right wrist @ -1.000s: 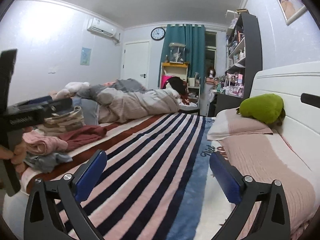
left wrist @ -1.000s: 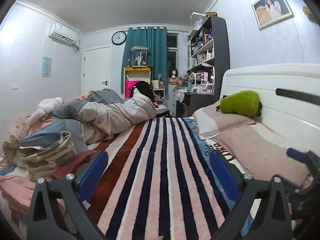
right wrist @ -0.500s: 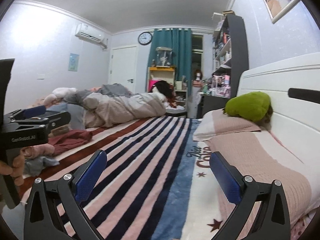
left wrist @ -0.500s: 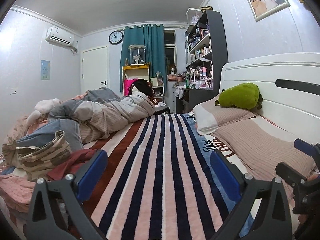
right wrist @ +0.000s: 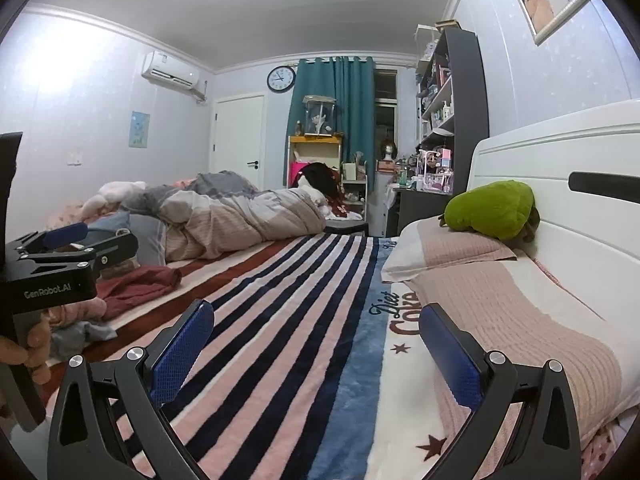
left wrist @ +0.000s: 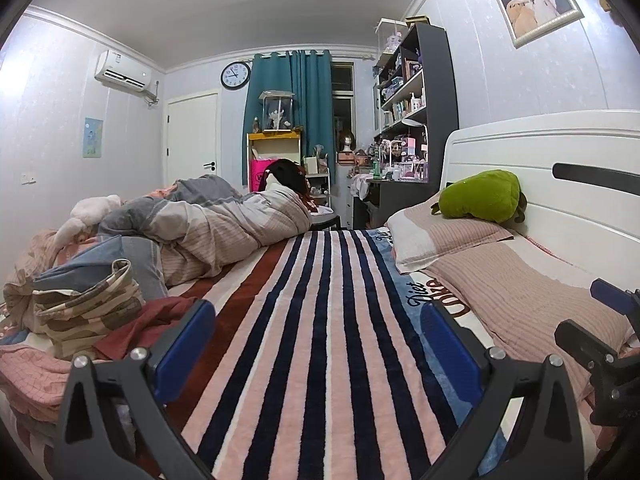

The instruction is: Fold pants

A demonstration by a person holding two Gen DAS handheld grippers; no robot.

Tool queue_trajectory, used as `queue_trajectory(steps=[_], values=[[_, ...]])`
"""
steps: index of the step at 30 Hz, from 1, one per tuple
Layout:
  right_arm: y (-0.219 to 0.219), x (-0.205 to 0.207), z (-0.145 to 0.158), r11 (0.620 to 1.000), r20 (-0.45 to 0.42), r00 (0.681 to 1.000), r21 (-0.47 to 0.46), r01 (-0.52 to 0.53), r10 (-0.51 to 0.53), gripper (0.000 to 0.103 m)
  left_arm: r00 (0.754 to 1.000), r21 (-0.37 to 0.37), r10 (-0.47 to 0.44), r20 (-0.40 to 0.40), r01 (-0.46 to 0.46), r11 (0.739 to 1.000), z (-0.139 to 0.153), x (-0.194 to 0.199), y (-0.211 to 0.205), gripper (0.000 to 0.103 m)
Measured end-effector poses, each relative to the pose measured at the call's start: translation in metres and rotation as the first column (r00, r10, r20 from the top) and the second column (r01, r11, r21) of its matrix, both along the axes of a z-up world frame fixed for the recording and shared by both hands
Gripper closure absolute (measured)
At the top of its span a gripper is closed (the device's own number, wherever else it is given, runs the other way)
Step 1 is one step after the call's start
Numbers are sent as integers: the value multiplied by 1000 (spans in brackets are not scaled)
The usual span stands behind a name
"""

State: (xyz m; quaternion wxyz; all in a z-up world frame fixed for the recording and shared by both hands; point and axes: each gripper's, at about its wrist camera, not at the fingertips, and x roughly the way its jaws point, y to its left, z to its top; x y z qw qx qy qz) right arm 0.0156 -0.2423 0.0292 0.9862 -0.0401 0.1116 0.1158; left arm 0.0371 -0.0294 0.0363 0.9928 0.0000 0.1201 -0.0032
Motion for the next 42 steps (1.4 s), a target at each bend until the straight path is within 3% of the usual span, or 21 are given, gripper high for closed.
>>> queue_trajectory(steps=[42], values=[[5, -1, 4, 1000, -8, 1000, -2, 21, -21, 1, 1000, -10, 20, 7, -20, 1000, 1, -2, 9, 1]])
